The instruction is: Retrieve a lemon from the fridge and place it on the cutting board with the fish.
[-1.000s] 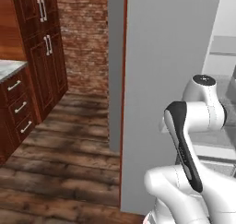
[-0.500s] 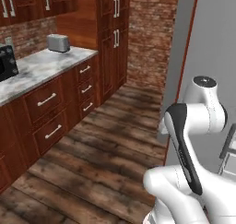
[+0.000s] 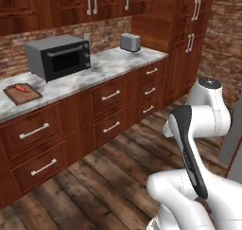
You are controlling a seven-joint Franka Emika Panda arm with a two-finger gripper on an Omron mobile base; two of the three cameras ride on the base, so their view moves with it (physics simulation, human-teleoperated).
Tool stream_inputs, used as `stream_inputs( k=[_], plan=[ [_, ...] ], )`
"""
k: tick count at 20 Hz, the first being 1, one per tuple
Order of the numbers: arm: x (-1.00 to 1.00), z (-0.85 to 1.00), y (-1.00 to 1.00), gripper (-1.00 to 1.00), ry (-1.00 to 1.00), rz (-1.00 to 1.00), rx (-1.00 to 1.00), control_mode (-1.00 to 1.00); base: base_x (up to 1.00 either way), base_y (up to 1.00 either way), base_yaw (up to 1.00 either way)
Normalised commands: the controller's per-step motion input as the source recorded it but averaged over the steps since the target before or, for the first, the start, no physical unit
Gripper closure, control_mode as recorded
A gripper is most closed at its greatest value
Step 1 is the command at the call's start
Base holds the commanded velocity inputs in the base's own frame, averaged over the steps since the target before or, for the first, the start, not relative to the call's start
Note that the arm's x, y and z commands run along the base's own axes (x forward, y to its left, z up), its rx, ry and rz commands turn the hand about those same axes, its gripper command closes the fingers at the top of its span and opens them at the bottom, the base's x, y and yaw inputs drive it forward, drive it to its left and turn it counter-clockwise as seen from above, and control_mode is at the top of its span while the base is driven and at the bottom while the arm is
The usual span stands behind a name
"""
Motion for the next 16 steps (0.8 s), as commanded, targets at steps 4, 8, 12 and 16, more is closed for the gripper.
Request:
stream_inputs(
  k=[4,8,12,16],
  plan=[
    [0.00,0.00,0.00,1.00,0.00,0.00,0.00,1.00,0.39,0.76,0.43],
    [0.00,0.00,0.00,1.00,0.00,0.00,0.00,1.00,0.39,0.83,0.41],
    [0.00,0.00,0.00,1.00,0.00,0.00,0.00,1.00,0.40,0.69,0.41],
    [0.00,0.00,0.00,1.00,0.00,0.00,0.00,1.00,0.43,0.43,0.38]
  ],
)
